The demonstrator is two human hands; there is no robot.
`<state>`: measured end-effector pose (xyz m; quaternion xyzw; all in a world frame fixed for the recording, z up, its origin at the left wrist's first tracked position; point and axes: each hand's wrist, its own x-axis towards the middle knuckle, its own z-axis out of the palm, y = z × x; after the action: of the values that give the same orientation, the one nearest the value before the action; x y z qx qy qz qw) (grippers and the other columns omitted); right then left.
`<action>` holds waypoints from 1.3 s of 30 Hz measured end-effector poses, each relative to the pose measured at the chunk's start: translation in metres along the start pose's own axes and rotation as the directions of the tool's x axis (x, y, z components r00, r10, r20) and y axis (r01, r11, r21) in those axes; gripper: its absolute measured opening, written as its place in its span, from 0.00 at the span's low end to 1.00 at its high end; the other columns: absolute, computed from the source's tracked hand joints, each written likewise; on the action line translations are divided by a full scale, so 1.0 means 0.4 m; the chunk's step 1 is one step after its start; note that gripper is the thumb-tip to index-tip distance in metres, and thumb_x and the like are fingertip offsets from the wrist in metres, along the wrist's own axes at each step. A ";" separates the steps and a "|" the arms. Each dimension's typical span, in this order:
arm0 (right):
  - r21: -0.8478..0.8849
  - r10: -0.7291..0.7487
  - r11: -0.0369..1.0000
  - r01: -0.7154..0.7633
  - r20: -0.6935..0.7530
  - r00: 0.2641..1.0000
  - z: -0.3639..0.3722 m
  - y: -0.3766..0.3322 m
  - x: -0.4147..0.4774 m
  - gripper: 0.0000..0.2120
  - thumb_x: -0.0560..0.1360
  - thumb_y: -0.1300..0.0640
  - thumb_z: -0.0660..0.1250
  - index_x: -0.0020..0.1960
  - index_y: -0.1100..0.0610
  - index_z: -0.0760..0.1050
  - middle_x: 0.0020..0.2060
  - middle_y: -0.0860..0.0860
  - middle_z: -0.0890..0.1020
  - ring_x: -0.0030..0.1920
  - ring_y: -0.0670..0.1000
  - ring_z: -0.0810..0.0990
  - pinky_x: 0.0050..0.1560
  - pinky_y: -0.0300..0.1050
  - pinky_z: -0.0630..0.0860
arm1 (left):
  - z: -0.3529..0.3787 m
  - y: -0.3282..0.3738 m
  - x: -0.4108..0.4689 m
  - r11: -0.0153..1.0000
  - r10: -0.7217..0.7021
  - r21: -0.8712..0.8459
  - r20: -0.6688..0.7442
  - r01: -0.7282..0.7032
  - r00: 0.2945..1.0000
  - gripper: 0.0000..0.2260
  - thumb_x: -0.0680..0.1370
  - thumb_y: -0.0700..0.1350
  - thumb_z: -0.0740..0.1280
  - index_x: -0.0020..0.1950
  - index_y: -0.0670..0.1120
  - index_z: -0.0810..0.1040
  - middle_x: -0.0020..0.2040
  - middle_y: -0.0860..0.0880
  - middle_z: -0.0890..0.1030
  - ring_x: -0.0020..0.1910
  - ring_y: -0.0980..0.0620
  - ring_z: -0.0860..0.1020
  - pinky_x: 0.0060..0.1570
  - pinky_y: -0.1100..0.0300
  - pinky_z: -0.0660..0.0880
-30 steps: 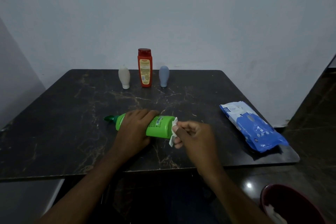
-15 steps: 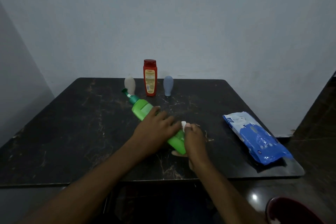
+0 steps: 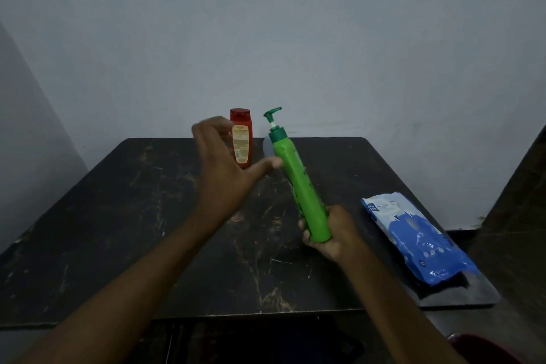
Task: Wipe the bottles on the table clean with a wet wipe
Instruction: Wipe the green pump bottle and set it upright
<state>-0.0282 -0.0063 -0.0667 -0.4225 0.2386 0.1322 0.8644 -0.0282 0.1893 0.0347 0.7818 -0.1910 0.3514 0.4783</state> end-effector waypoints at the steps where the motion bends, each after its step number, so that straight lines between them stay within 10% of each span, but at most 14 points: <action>1: 0.014 0.029 0.999 -0.029 0.027 0.999 -0.004 -0.004 0.004 0.15 0.78 0.58 0.51 0.53 0.61 0.76 0.36 0.58 0.80 0.31 0.54 0.78 0.27 0.40 0.72 | 0.002 -0.013 0.024 0.981 -0.175 -0.077 0.060 0.179 0.983 0.41 0.64 0.59 0.81 0.68 0.54 0.62 0.65 0.48 0.69 0.61 0.52 0.74 0.48 0.70 0.76; 6: -0.040 0.119 0.993 -0.115 0.136 0.984 -0.013 -0.025 0.018 0.16 0.75 0.59 0.52 0.49 0.64 0.77 0.37 0.59 0.80 0.33 0.54 0.77 0.26 0.40 0.71 | 0.025 -0.068 0.132 0.680 -0.293 -0.357 0.669 0.640 0.684 0.42 0.68 0.39 0.80 0.77 0.51 0.65 0.69 0.42 0.77 0.67 0.42 0.77 0.58 0.51 0.80; 11: -0.089 0.209 0.977 -0.196 0.184 0.960 -0.020 -0.046 0.042 0.17 0.75 0.58 0.52 0.48 0.65 0.77 0.38 0.59 0.80 0.33 0.54 0.77 0.27 0.40 0.71 | 0.078 -0.042 0.199 0.776 -0.084 -0.284 0.838 0.563 0.539 0.23 0.72 0.34 0.72 0.67 0.40 0.75 0.63 0.40 0.82 0.64 0.42 0.80 0.58 0.52 0.80; 16: -0.009 0.199 0.980 -0.200 0.131 0.971 -0.038 -0.072 0.067 0.19 0.78 0.57 0.51 0.50 0.66 0.78 0.41 0.61 0.83 0.39 0.59 0.83 0.33 0.45 0.78 | 0.131 -0.023 0.247 0.911 -0.050 -0.185 0.837 0.368 0.545 0.14 0.73 0.34 0.74 0.57 0.35 0.79 0.57 0.39 0.84 0.59 0.43 0.83 0.56 0.54 0.81; 20: -0.081 -0.135 0.988 0.128 -0.076 0.988 -0.044 -0.098 0.085 0.13 0.83 0.57 0.54 0.54 0.56 0.77 0.52 0.59 0.81 0.52 0.60 0.81 0.47 0.56 0.80 | 0.177 -0.022 0.292 0.961 -0.094 -0.094 0.770 0.258 0.631 0.15 0.69 0.45 0.79 0.53 0.40 0.84 0.52 0.43 0.86 0.55 0.45 0.84 0.59 0.46 0.81; 25: -0.448 -0.638 0.735 0.508 -0.203 0.743 -0.069 -0.087 0.117 0.06 0.82 0.53 0.61 0.51 0.51 0.76 0.46 0.52 0.82 0.43 0.52 0.82 0.39 0.44 0.80 | 0.235 -0.054 0.357 0.962 -0.206 -0.002 0.657 0.274 0.726 0.14 0.70 0.45 0.80 0.52 0.42 0.84 0.50 0.44 0.86 0.53 0.47 0.84 0.56 0.50 0.82; 39: -0.685 -0.776 0.523 0.508 -0.135 0.616 -0.089 -0.091 0.222 0.08 0.77 0.57 0.68 0.54 0.53 0.82 0.42 0.45 0.85 0.43 0.41 0.82 0.41 0.34 0.74 | 0.409 -0.173 0.472 0.968 -0.251 0.149 0.614 0.202 0.748 0.14 0.74 0.48 0.77 0.55 0.43 0.84 0.53 0.45 0.84 0.53 0.47 0.81 0.55 0.53 0.79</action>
<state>0.0526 -0.0543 -0.1078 -0.7419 0.1892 -0.2355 0.5986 0.2041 0.0846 0.0821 0.8883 -0.2301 0.0168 0.3972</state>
